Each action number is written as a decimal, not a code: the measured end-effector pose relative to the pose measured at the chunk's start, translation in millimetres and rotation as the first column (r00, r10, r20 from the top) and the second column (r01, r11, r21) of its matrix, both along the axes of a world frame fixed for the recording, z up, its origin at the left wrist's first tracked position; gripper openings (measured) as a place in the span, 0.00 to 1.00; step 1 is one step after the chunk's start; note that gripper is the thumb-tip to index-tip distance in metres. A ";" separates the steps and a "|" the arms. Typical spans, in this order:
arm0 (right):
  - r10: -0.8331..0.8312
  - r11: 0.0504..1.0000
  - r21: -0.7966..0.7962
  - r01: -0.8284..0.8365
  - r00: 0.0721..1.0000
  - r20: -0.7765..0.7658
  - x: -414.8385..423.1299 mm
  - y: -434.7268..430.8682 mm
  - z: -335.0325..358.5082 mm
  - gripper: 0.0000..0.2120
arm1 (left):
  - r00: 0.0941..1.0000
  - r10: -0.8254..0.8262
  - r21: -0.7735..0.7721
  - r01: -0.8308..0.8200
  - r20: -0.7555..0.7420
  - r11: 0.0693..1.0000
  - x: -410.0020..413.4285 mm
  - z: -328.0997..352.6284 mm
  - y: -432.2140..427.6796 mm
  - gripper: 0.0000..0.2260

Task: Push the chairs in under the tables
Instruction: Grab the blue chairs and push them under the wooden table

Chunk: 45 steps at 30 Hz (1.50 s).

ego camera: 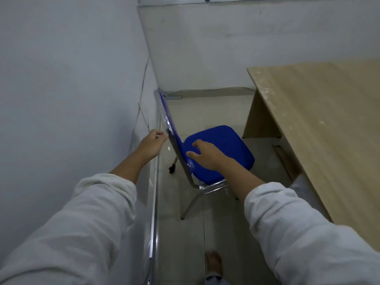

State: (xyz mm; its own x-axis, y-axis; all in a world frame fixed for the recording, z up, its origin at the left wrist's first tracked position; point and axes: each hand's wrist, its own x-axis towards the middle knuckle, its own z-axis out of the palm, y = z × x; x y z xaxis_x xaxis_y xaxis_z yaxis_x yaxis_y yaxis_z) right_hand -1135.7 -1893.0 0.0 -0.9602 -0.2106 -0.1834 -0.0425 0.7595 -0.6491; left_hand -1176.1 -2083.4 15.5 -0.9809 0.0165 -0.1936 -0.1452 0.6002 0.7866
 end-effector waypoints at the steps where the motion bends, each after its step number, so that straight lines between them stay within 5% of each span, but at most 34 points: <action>1: 0.022 1.000 0.006 -0.022 1.000 -0.006 -21.6 -2.1 -1.2 0.26 | 1.000 0.028 0.019 -0.028 0.006 0.999 -15.8 -2.2 1.7 0.20; 8: 0.111 0.994 -0.001 -0.111 0.991 -0.070 -140.6 -38.1 -17.9 0.28 | 0.982 0.188 0.093 -0.190 0.024 0.977 -89.0 -14.9 8.7 0.18; 14: 0.110 0.993 -0.035 -0.109 0.993 0.032 -189.7 -80.3 -39.1 0.52 | 0.959 0.284 0.100 -0.284 0.017 0.954 -128.7 -24.2 -7.0 0.18; 24: 0.199 0.980 -0.013 -0.199 0.976 0.084 -192.4 -67.3 -45.9 0.50 | 0.947 0.317 0.109 -0.322 0.058 0.941 -139.1 -36.7 -12.5 0.18; 33: 0.319 0.948 -0.047 -0.316 0.945 0.071 -163.5 27.1 -29.8 0.44 | 0.976 0.205 0.113 -0.213 0.076 0.970 -136.8 -35.3 28.8 0.21; 42: 0.176 0.983 0.025 -0.180 0.978 0.107 -139.7 113.6 -23.6 0.37 | 0.989 0.150 0.214 -0.150 0.016 0.965 -143.3 -29.3 97.6 0.28; 45: -0.031 0.999 0.026 0.033 0.998 -0.054 -133.3 96.4 -27.4 0.25 | 0.982 0.185 0.269 -0.185 0.028 0.945 -156.9 -23.9 121.7 0.27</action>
State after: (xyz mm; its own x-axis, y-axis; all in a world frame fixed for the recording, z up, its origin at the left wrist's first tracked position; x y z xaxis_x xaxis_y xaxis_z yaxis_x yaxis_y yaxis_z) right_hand -1269.1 -1796.5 -27.4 -0.9750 -0.1751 -0.1370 -0.0518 0.7782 -0.6259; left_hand -1333.0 -1961.8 -8.5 -0.9713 -0.1134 -0.2093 -0.2355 0.3281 0.9148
